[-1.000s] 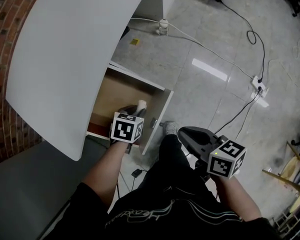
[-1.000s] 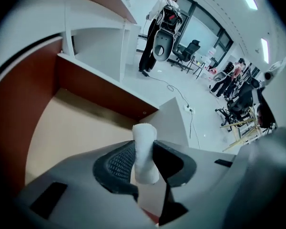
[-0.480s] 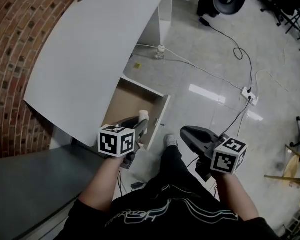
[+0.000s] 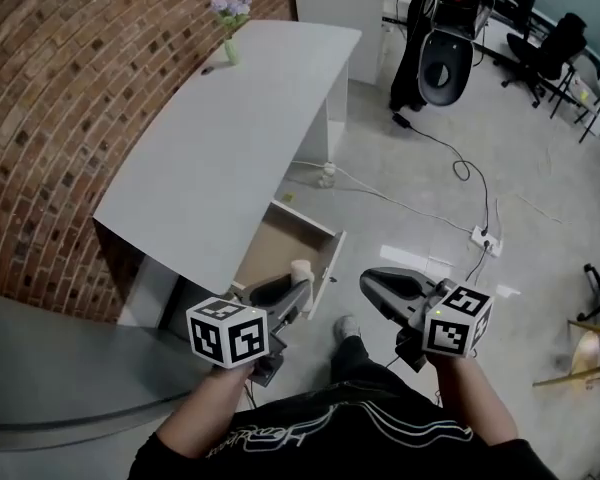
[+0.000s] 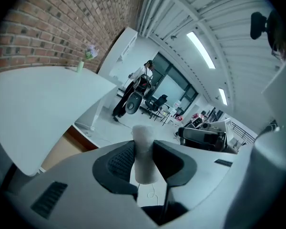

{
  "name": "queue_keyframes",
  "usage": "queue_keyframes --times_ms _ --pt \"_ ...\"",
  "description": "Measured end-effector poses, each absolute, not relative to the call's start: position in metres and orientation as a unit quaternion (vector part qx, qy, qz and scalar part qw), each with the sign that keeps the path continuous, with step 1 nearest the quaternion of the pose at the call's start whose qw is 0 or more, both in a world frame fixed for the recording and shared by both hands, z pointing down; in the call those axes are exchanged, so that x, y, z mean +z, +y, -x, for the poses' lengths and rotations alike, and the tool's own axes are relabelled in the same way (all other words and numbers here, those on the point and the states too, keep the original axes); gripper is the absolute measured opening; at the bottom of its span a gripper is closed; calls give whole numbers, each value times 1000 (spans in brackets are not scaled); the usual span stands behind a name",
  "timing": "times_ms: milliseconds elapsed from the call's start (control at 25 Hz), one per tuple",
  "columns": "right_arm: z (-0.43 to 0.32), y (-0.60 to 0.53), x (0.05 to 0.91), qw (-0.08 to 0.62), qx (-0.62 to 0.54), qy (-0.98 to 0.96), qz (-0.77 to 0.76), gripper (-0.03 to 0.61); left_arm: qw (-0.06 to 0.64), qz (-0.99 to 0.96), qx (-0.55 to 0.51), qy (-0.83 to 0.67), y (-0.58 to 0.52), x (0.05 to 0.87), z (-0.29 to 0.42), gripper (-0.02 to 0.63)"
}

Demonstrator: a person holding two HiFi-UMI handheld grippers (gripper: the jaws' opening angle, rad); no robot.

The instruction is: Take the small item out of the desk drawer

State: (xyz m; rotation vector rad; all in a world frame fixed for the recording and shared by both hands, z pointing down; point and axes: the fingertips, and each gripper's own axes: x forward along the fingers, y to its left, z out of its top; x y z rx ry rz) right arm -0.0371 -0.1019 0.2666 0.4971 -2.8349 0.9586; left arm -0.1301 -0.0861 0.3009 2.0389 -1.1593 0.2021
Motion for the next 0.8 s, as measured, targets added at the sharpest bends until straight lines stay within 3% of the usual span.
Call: queue_keyframes --times_ms 360,800 --pt "31 -40 179 12 228 -960 -160 57 275 -860 29 -429 -19 186 103 138" --pt "8 0 155 11 192 -970 -149 57 227 -864 5 -449 10 150 76 138"
